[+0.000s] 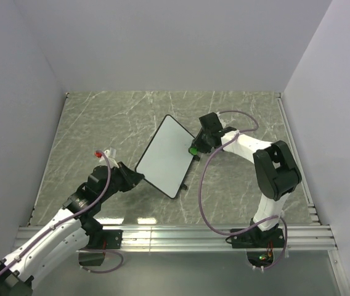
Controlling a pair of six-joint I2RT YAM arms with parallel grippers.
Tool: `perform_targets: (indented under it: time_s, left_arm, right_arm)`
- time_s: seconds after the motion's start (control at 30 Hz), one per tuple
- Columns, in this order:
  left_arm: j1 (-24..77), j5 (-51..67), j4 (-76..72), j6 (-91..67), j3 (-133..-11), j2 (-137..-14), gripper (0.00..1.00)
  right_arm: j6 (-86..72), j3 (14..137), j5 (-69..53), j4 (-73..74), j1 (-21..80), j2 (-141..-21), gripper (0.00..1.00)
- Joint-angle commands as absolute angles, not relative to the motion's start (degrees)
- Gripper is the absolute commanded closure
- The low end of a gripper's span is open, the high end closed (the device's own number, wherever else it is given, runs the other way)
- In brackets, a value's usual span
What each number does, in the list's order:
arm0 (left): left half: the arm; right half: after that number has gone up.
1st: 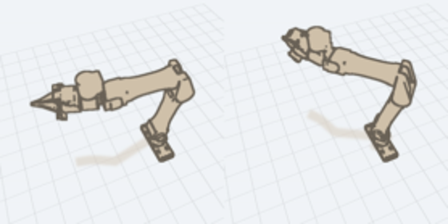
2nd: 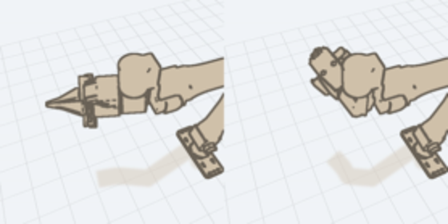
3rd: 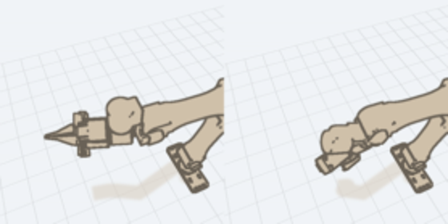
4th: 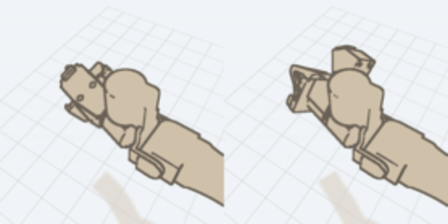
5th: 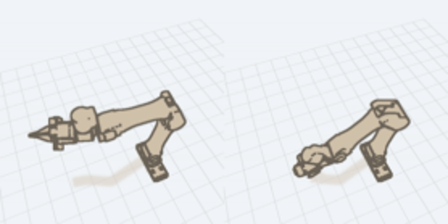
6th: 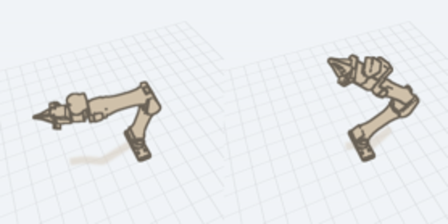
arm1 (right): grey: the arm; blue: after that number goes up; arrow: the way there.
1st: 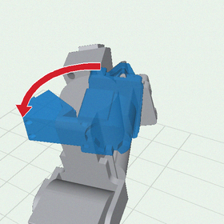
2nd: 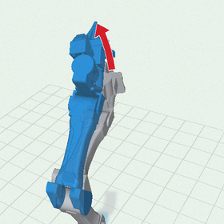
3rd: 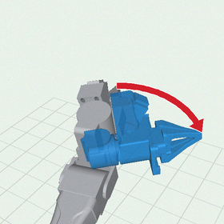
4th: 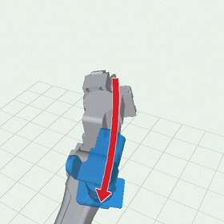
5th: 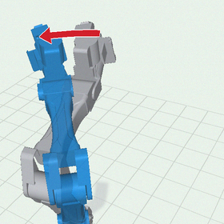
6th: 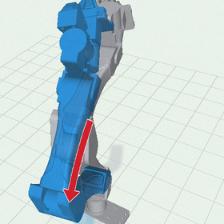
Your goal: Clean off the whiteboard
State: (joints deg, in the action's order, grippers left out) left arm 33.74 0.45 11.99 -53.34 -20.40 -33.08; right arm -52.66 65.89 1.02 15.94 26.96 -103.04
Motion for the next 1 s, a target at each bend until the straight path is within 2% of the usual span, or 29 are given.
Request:
perform_targets:
  time_s: [0.0,0.57,0.73,0.97]
  left_arm:
    - [35.59,0.18,18.1,-52.91,-21.18,-33.05,1.0]
    - [38.93,-3.51,19.86,-54.32,-21.18,-30.41,1.0]
    - [39.29,-4.57,20.48,-54.49,-21.53,-29.62,1.0]
    - [40.69,-5.45,21.36,-55.2,-21.45,-28.83,1.0]
  right_arm:
    - [-52.64,66.62,1.5,16.26,26.81,-105.55,1.0]
    - [-59.23,79.8,-2.02,19.07,30.49,-106.17,1.0]
    - [-60.03,77.79,-1.58,18.37,31.82,-105.29,1.0]
    - [-60.47,64.54,-0.53,14.78,29.72,-101.17,1.0]
